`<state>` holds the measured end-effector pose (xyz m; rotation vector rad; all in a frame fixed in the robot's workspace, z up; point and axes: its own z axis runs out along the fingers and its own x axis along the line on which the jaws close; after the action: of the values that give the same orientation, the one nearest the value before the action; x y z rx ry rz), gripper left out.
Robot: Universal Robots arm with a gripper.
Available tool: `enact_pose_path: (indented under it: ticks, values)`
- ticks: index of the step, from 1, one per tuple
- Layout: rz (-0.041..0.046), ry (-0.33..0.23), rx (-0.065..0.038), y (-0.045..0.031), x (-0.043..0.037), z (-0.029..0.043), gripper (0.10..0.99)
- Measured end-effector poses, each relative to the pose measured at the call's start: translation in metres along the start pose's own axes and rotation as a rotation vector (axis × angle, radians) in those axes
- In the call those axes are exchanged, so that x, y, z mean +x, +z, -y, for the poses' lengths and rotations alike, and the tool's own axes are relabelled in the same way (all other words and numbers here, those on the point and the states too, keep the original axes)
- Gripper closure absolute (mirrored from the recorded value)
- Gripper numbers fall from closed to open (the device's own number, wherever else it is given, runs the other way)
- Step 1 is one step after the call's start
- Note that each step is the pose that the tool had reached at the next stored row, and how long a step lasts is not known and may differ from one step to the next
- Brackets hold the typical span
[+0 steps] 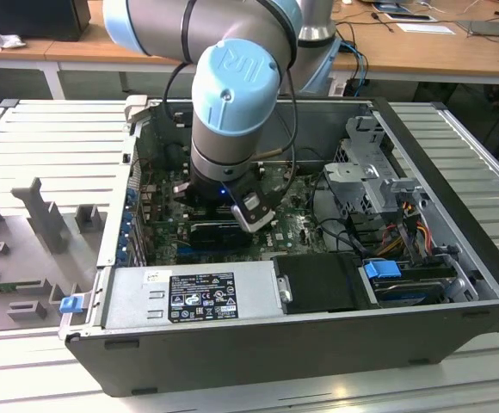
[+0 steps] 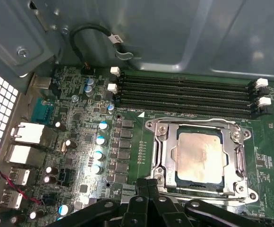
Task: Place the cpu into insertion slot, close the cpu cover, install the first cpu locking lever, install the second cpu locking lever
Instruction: 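Install the second cpu locking lever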
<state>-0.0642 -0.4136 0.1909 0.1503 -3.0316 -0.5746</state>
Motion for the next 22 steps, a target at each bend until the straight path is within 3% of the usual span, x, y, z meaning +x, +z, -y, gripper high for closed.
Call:
enact_pose_path:
  ticks: [6,22]
  values:
    - [0.0002,0.000,-0.002,0.0018,0.0028,0.0004,0.980]
    - [0.0002,0.000,-0.002,-0.0202,0.0037,-0.0084,0.980]
